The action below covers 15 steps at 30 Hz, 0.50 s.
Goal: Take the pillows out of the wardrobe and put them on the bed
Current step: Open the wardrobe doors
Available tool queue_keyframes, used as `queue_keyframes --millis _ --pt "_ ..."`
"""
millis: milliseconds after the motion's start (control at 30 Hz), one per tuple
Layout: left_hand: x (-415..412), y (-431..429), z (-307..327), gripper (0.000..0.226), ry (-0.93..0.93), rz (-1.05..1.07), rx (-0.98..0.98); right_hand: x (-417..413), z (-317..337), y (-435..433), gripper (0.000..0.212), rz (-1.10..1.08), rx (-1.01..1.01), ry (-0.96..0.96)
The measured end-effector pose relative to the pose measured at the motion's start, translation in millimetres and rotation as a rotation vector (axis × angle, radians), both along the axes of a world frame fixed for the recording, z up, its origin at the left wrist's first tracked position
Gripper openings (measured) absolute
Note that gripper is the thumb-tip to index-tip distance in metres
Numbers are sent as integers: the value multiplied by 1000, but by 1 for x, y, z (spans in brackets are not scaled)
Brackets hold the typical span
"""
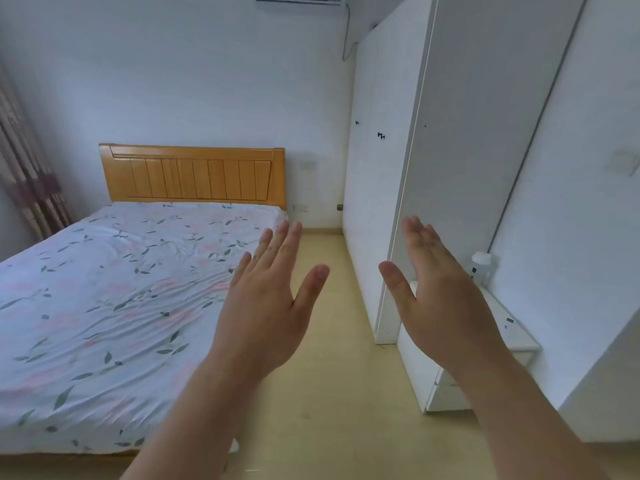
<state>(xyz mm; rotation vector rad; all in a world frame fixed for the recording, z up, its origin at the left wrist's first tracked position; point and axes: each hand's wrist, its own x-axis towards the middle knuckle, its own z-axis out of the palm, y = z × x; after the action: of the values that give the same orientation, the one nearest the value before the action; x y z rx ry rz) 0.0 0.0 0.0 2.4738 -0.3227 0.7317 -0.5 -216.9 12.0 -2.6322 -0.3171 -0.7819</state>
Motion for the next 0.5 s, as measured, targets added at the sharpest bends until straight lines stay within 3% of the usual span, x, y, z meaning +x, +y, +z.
queue_keyframes --millis 233,500 --pt "140 -8 -23 73 95 -29 -12 143 -33 -1 64 -24 25 8" --pt "352 -6 6 71 123 22 14 358 -14 2 62 0 39 17"
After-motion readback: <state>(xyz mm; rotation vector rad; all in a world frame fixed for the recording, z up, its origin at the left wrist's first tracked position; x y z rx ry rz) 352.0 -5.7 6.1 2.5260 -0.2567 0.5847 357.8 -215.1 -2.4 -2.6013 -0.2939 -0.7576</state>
